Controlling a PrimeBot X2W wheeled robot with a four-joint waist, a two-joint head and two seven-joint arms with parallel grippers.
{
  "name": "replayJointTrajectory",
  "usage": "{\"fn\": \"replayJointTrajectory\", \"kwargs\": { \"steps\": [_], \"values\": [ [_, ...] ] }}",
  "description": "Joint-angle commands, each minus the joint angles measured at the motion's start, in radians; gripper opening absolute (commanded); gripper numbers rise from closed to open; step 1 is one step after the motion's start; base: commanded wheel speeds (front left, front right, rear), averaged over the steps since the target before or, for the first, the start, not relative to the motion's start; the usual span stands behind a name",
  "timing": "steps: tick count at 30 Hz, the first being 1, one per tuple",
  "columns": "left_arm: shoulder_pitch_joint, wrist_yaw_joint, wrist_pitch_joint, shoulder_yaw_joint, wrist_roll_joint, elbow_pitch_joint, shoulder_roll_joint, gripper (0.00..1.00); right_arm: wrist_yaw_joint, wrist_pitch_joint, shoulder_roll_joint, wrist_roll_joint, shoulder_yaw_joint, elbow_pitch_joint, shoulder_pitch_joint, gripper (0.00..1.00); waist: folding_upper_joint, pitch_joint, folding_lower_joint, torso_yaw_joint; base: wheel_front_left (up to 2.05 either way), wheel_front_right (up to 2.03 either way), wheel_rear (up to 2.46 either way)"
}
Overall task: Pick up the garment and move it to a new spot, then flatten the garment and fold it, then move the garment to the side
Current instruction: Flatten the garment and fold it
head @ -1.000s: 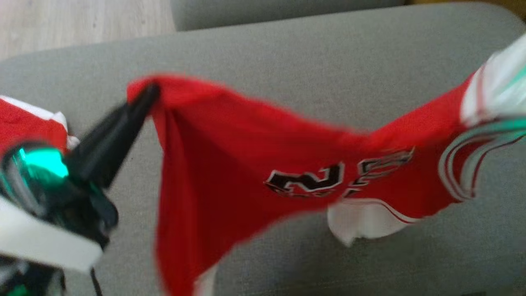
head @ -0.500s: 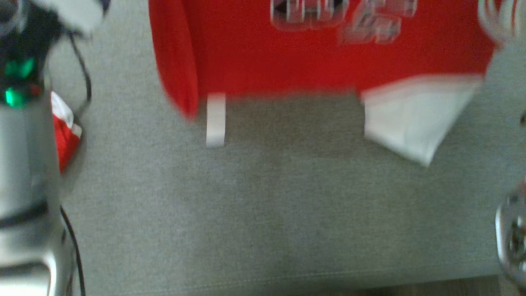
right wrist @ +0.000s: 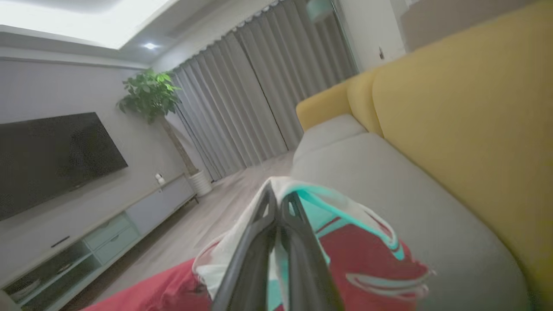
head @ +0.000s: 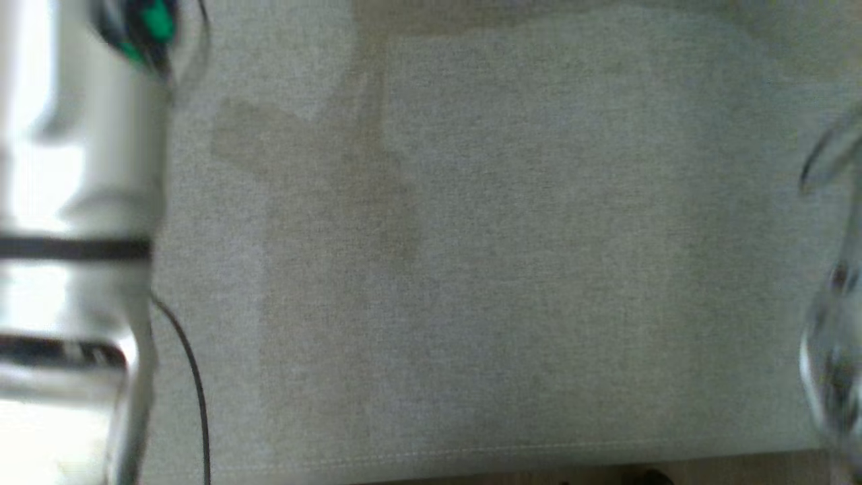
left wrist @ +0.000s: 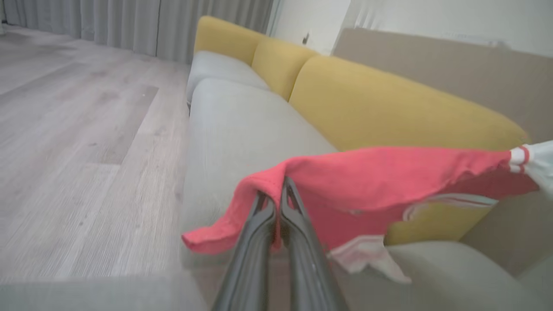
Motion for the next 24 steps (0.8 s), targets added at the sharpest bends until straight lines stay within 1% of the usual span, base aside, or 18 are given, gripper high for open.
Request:
{"fn": "replayJointTrajectory", "kwargs": {
  "steps": [1, 3, 6, 9, 14, 19, 24],
  "values": [
    [0.026, -0.007, -0.015, -0.011, 0.013, -0.03, 0.043, 0.0, 0.008, -0.008, -0.009, 0.021, 0.01, -0.048, 0.076, 0.0, 0.0001, -0.025, -0.0002, -0.011, 0.0, 0.0, 0.0],
    [0.126, -0.01, -0.041, -0.061, 0.009, -0.028, 0.064, 0.0, 0.008, -0.011, -0.034, 0.054, 0.034, -0.088, 0.242, 0.0, 0.0001, -0.053, -0.0002, -0.02, 0.0, 0.0, 0.0],
    [0.304, -0.01, -0.048, -0.116, -0.028, -0.082, 0.113, 0.0, 0.008, -0.002, -0.064, 0.1, 0.047, -0.168, 0.502, 0.0, 0.0001, -0.092, -0.0002, -0.031, 0.0, 0.0, 0.0],
    [0.507, -0.006, -0.042, -0.121, -0.055, -0.155, 0.164, 0.0, 0.008, 0.009, -0.072, 0.132, 0.052, -0.251, 0.745, 0.0, 0.0001, -0.154, -0.0002, -0.042, 0.0, 0.0, 0.0],
    [0.831, 0.057, 0.015, -0.105, -0.122, -0.339, 0.2, 0.0, 0.008, 0.061, -0.038, 0.156, 0.03, -0.396, 1.044, 0.0, 0.0001, -0.24, -0.0002, -0.049, 0.0, 0.0, 0.0],
    [1.068, 0.142, 0.059, -0.105, -0.135, -0.53, 0.23, 0.0, 0.008, 0.135, -0.018, 0.11, 0.003, -0.52, 1.254, 0.0, 0.0001, -0.31, -0.0002, -0.045, 0.0, 0.0, 0.0],
    [1.268, 0.215, 0.105, -0.112, -0.183, -0.703, 0.218, 0.0, 0.008, 0.207, 0.016, 0.07, -0.06, -0.649, 1.449, 0.0, 0.0001, -0.336, -0.0002, -0.03, 0.0, 0.0, 0.0]
  ]
}}
